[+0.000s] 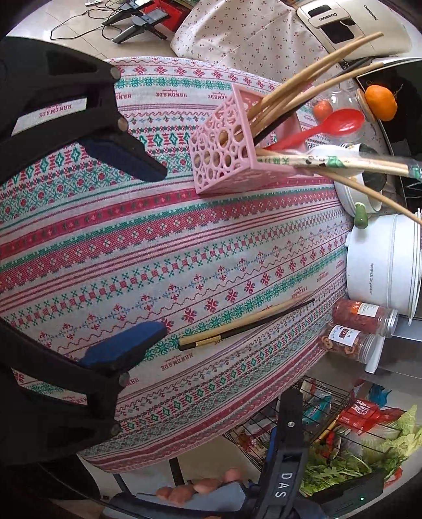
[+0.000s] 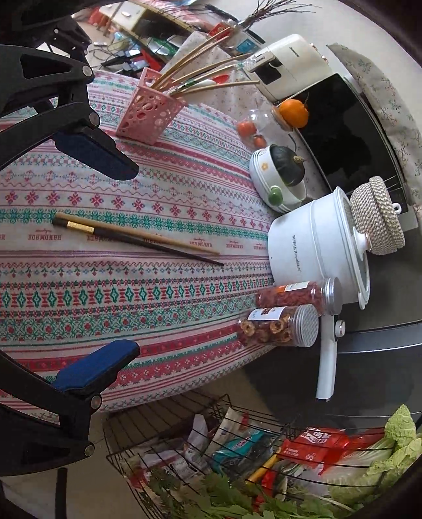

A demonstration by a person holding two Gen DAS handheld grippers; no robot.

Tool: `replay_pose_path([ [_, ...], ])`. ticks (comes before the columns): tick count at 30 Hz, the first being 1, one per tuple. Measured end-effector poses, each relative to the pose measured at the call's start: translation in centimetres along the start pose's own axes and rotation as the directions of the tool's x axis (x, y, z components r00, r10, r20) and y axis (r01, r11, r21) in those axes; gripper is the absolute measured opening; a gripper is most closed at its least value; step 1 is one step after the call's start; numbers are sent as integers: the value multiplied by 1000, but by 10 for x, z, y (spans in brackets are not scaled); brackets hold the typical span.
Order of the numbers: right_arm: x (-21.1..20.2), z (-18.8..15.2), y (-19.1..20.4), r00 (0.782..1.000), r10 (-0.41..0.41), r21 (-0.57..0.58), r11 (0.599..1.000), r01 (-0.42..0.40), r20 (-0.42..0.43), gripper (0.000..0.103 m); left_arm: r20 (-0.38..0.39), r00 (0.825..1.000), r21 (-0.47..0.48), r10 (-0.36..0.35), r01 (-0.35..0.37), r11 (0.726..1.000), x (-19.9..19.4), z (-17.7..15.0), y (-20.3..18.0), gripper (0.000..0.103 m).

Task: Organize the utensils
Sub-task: 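Reach the left tool to the last wooden chopstick and close on it, then lift the wooden chopstick with the left tool while the right tool reaches the black chopstick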

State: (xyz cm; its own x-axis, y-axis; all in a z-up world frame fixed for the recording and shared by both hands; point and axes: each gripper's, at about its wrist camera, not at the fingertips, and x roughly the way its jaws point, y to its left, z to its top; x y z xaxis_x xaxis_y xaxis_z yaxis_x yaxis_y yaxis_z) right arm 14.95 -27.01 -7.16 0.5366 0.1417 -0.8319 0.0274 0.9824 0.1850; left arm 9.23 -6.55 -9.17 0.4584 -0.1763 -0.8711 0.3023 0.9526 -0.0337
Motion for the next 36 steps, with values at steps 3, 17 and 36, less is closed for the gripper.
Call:
replay_pose_path([
  [3, 10, -3, -14, 998, -22, 8, 1000, 23, -65, 100, -21, 1000, -6, 7, -7, 1000, 18, 15, -14, 88],
  [17, 28, -2, -63, 982, -102, 79, 990, 116, -159, 100, -49, 996, -214, -68, 56, 975, 114, 121, -41, 37],
  [36, 38, 2, -85, 979, -98, 147, 981, 125, -181, 100, -182, 982, -85, 43, -60, 995, 143, 136, -68, 7],
])
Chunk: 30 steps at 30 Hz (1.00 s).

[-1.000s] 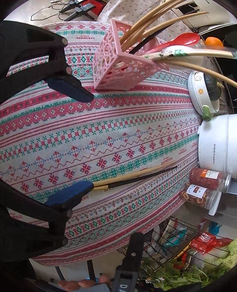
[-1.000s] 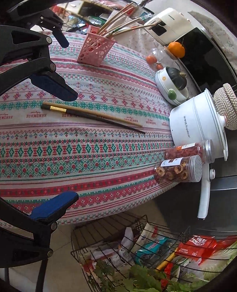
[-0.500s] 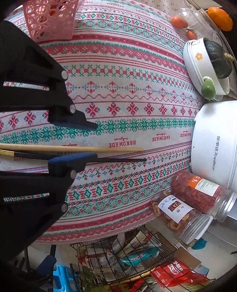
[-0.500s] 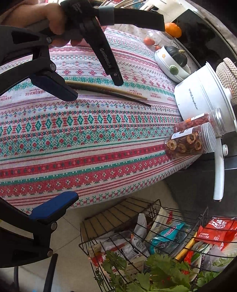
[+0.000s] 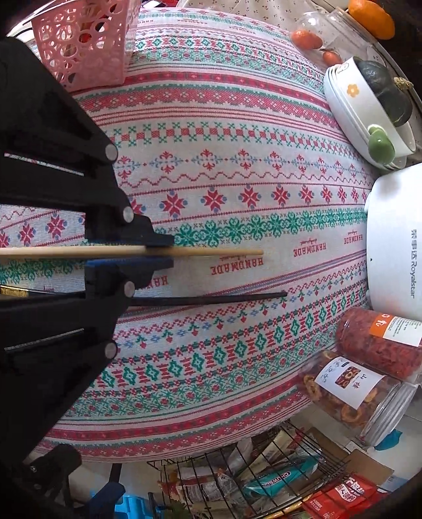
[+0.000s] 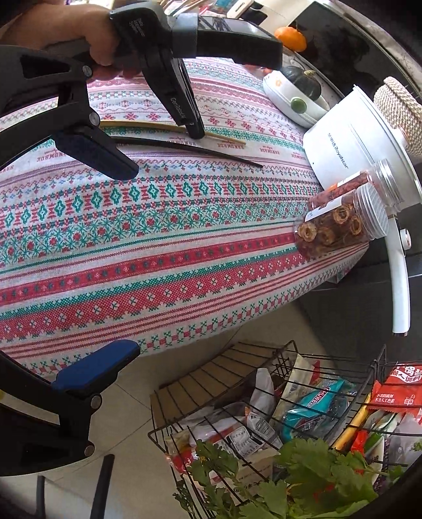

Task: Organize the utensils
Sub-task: 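Lift the wooden chopstick with the left tool while the right tool reaches the black chopstick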

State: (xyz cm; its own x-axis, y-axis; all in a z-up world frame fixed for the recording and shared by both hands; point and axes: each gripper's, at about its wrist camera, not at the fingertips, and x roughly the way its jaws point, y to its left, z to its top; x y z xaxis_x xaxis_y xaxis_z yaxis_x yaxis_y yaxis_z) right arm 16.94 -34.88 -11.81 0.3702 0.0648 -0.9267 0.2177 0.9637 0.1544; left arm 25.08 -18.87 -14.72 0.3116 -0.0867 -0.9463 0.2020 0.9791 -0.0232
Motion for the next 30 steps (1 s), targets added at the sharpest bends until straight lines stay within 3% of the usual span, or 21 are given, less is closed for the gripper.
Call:
replay_pose_path([
  [13, 2, -2, 10, 1000, 6, -10, 1000, -6, 9, 100, 102, 982, 105, -158, 147, 984, -102, -76, 18, 7],
  [22, 8, 1, 25, 998, 63, 24, 998, -64, 18, 100, 222, 944, 169, -244, 209, 963, -163, -116, 49, 7],
  [25, 13, 2, 36, 996, 88, 24, 996, -89, 28, 100, 315, 921, 204, -229, 170, 964, -184, -136, 63, 7],
  [30, 27, 8, 55, 986, 161, 70, 984, -164, 44, 100, 450, 856, 198, -256, 184, 963, -208, -164, 99, 7],
])
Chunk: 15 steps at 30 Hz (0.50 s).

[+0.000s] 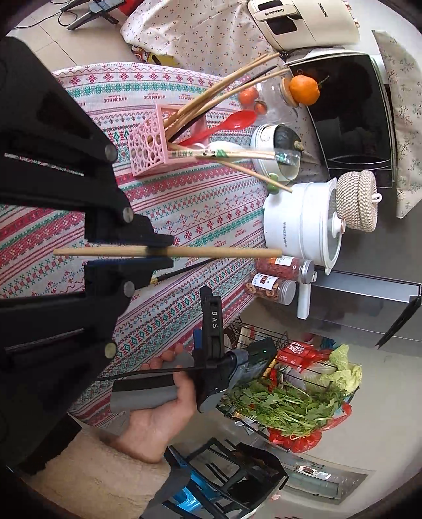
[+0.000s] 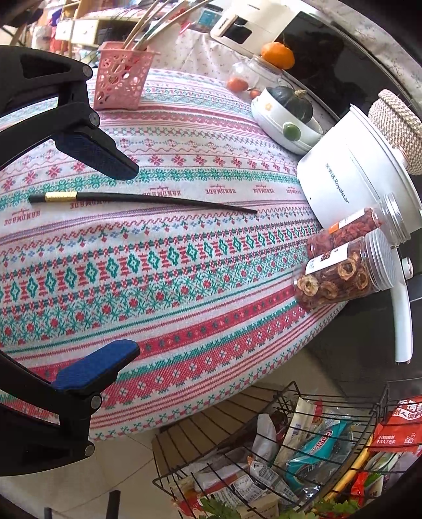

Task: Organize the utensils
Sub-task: 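Lift the wooden chopstick with the left tool while the right tool reaches the black chopstick, then close the right tool on the black chopstick and lift it while the left carries its chopstick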

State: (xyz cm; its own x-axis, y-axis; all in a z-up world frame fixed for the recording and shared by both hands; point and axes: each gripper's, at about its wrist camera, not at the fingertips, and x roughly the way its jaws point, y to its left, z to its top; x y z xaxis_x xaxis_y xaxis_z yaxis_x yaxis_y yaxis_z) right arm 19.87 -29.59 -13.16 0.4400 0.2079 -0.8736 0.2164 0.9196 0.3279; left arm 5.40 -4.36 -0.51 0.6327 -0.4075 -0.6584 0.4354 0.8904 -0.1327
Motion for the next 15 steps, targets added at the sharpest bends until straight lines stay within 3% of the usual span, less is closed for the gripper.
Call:
replay_pose_path([
  [4, 16, 12, 17, 999, 36, 5, 999, -36, 24, 98, 84, 996, -28, -2, 4, 1000, -16, -2, 23, 7],
  [6, 27, 20, 26, 999, 16, -24, 1000, -15, 40, 94, 120, 993, -25, -6, 9, 1000, -24, -1, 31, 7],
  [11, 59, 35, 51, 995, -77, -148, 985, 87, 69, 67, 134, 991, -53, -5, 13, 998, -31, -4, 53, 7],
  [15, 79, 41, 70, 980, -166, -257, 948, 190, 113, 54, 128, 992, -70, 1, 8, 998, -31, -7, 62, 7],
])
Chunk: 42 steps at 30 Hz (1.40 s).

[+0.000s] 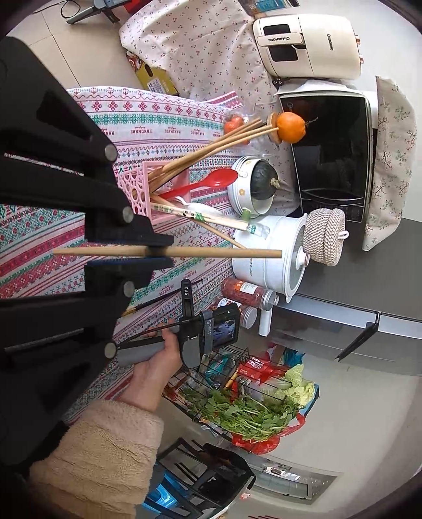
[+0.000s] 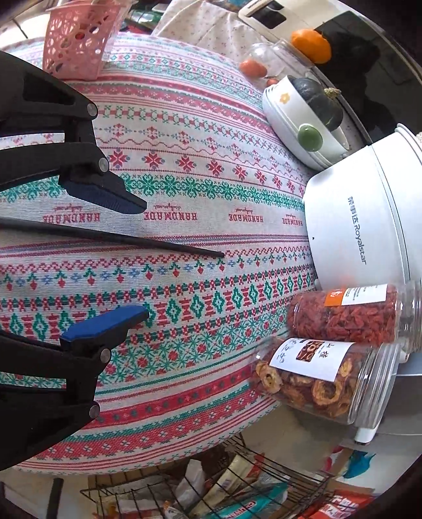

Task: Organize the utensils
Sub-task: 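Close the right tool on the black chopstick and lift it while the left carries its chopstick, then lower the wooden chopstick into the pink basket and open the left tool while the right carries the black chopstick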

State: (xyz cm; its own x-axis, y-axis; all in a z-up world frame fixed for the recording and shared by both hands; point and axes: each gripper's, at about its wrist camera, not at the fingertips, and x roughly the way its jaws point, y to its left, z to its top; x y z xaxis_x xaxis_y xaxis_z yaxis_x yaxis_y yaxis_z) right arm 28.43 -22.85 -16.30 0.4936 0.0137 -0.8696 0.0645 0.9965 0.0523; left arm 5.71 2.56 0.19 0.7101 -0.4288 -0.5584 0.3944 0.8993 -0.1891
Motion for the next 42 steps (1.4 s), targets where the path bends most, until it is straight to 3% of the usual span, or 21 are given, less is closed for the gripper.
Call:
replay_pose_path([
  [2, 2, 2, 9, 999, -48, -55, 997, 50, 21, 43, -14, 1000, -12, 6, -6, 1000, 2, -2, 4, 7],
  [4, 2, 2, 11, 999, -36, -53, 998, 37, 23, 34, -28, 1000, -29, 7, -7, 1000, 3, -5, 8, 7],
  [6, 0, 1, 13, 999, -29, -59, 998, 29, 14, 20, -36, 999, -43, 4, -6, 999, 5, -6, 11, 7],
  [7, -1, 1, 14, 1000, -25, -63, 998, 25, 6, 9, -39, 999, -48, 5, -7, 999, 5, -6, 12, 7],
  [12, -14, -9, 14, 1000, -23, -70, 997, 23, 0, 5, -36, 999, -56, 21, -23, 998, 6, -7, 13, 7],
  [21, -108, -23, 5, 986, 58, -38, 998, -53, 155, 5, 1, 998, -99, 60, -59, 993, -6, -6, 26, 7],
  [28, -180, -48, 5, 946, 145, -61, 989, -133, 291, 5, 94, 993, -143, 77, -63, 988, -31, 1, 28, 7],
  [32, -220, -65, -1, 904, 206, -58, 978, -199, 376, 5, 139, 986, -171, 96, -72, 983, -41, 3, 30, 7],
  [38, -262, -73, 6, 849, 242, -84, 970, -230, 470, 5, 234, 963, -210, 131, -81, 974, -54, 11, 37, 7],
  [42, -276, -70, 8, 827, 268, -93, 962, -256, 494, 5, 276, 948, -254, 157, -85, 963, -55, 19, 46, 7],
])
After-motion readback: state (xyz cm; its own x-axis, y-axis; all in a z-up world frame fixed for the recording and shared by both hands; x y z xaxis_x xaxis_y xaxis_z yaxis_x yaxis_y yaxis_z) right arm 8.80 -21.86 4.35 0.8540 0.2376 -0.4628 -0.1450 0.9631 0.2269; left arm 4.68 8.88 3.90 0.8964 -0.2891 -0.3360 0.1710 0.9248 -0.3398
